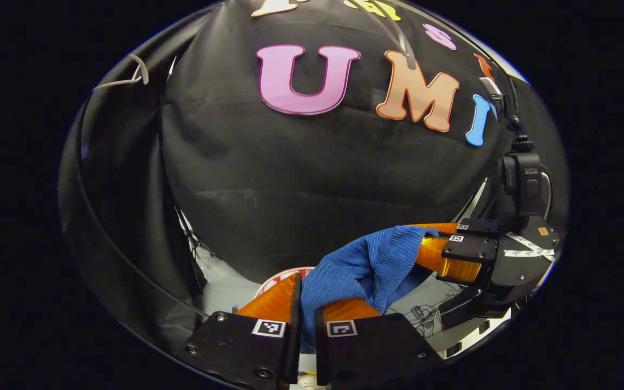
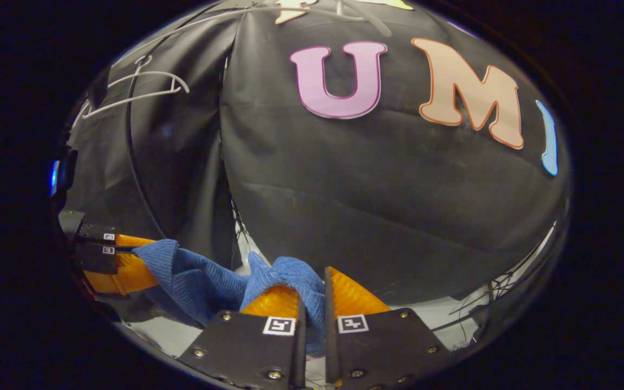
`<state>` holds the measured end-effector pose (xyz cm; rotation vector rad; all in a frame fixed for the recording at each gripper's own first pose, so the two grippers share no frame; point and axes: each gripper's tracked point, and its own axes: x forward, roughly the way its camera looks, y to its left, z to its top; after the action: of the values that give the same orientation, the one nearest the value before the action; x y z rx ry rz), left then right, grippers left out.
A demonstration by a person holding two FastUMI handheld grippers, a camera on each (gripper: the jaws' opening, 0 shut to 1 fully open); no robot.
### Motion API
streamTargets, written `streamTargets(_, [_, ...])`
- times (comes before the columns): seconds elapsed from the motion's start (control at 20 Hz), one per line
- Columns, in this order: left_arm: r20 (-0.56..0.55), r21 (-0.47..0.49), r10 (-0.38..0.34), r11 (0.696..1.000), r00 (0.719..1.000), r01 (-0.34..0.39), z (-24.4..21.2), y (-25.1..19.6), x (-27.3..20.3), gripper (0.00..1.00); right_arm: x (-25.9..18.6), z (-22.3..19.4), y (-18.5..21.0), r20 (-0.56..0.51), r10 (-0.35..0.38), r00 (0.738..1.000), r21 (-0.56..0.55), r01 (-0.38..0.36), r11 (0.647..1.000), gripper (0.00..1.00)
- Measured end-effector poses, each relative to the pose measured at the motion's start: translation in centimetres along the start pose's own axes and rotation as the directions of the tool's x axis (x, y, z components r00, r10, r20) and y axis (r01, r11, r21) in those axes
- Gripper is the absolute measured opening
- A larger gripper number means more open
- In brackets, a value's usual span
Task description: Grasp the clothes on the hanger with both hands and then place them into the laundry hamper below.
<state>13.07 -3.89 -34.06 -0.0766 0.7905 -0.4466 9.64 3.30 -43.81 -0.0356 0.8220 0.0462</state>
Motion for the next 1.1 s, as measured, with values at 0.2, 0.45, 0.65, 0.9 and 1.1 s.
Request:
streamTargets(0.2, [-0.113, -0.018, 0.012, 1.0, 0.993, -0.014, -2.3, 0.0, 0.7, 0.2, 0.1, -3.1, 0.1, -0.07, -0.002, 0.998, 0.024, 0.003, 1.0, 0.25])
streamTargets(0.45, [-0.164, -0.042, 0.005, 0.999, 0.987, -0.012, -4.1, 0.1, 0.6, 0.23, -0.7, -3.7, 0.3, -0.077, -0.005, 0.997, 0.027, 0.008, 1.0, 0.25])
streamTargets(0.65, [-0.138, -0.022, 0.003, 1.0, 0.99, -0.006, -3.0, -0.1, 0.8, 0.22, -1.4, -3.0, 0.6, -0.049, -0.002, 0.999, 0.023, 0.004, 1.0, 0.25])
streamTargets(0.9, [-0.025, 0.02, -0.005, 1.0, 1.0, 0.005, -1.2, -0.5, 2.1, 0.23, -3.6, 0.7, 0.6, 0.051, -0.013, 0.999, 0.029, 0.012, 1.0, 0.25])
streamTargets(1.1, [0.113, 0.053, -0.009, 0.999, 0.994, 0.003, 2.4, -0.1, 2.3, 0.22, -6.6, 6.1, -0.3, 0.179, -0.045, 0.983, 0.036, 0.039, 0.999, 0.24])
